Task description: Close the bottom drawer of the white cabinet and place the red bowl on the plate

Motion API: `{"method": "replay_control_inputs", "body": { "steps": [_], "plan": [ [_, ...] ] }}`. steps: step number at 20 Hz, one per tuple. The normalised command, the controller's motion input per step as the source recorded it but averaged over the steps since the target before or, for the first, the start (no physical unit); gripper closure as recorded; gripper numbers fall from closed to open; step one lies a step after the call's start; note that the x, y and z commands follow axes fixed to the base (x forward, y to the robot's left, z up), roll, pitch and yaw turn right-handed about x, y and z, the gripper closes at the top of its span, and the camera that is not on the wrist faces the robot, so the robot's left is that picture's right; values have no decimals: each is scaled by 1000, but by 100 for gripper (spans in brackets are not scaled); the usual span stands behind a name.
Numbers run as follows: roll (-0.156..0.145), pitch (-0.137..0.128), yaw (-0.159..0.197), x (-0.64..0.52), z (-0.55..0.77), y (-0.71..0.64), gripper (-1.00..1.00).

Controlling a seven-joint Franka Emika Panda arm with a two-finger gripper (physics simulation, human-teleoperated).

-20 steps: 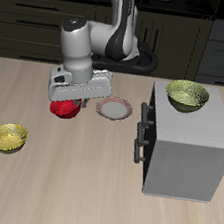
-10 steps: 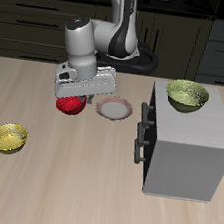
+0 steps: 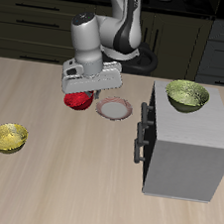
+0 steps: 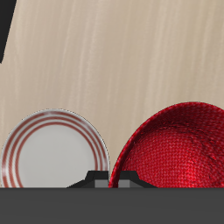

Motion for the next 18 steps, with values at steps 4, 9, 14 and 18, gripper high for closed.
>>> {"method": "replay_control_inputs", "body": {
  "steps": [4,9,14,18],
  "plan": [
    [31,-1,-11,-154,49,135,100],
    [34,-2,-11,-165,36,241,100],
    [54,-23,7,-110,114,302,100],
    [53,-11,12,-32,106,360,100]
  ]
}}
